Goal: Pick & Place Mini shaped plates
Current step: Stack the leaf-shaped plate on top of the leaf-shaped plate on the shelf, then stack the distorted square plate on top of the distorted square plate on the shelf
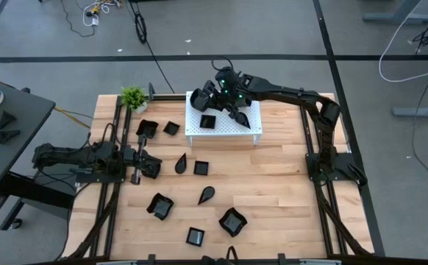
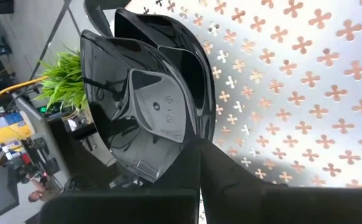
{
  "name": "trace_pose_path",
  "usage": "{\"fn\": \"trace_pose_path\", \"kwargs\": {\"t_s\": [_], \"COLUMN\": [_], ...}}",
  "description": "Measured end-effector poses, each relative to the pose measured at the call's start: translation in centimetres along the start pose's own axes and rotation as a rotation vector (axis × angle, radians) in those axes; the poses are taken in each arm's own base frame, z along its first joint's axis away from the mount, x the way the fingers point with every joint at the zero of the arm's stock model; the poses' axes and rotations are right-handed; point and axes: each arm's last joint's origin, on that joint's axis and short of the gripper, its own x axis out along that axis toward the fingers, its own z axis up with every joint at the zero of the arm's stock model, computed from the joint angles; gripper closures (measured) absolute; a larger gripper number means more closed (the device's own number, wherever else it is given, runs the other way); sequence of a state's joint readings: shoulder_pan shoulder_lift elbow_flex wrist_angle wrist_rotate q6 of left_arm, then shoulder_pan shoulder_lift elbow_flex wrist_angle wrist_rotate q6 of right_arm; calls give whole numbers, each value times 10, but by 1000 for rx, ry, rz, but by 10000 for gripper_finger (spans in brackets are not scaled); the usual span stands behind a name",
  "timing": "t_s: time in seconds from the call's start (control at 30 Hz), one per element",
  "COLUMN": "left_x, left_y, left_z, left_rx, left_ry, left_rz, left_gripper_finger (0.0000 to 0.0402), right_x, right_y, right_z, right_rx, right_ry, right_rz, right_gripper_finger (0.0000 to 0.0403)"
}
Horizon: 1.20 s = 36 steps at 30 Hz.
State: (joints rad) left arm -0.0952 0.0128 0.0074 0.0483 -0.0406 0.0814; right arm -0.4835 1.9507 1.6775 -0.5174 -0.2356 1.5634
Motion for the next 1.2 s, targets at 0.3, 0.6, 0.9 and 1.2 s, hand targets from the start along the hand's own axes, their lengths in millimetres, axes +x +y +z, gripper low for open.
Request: {"fn": "trace_pose_path", "kwargs": {"t_s": [0.3,0.6,0.9,1.2], "left_x": [0,0,0,0], "left_y": [0,0,0,0], "left_z": [0,0,0,0], "left_rx": [0,0,0,0], "left_ry": [1,1,1,0], "left_rz": [0,0,0,0], "left_gripper_finger": [399,399,399,399], "right_x": [0,0,0,-5], "right_y": [1,1,1,5], "right_z": [0,0,0,-3], "right_rx": [-23,-31,-59,-168], "right_ry": [0,8,10,42], "right_rz": [10,15,15,51], "right_gripper_finger": [393,354,317,300]}}
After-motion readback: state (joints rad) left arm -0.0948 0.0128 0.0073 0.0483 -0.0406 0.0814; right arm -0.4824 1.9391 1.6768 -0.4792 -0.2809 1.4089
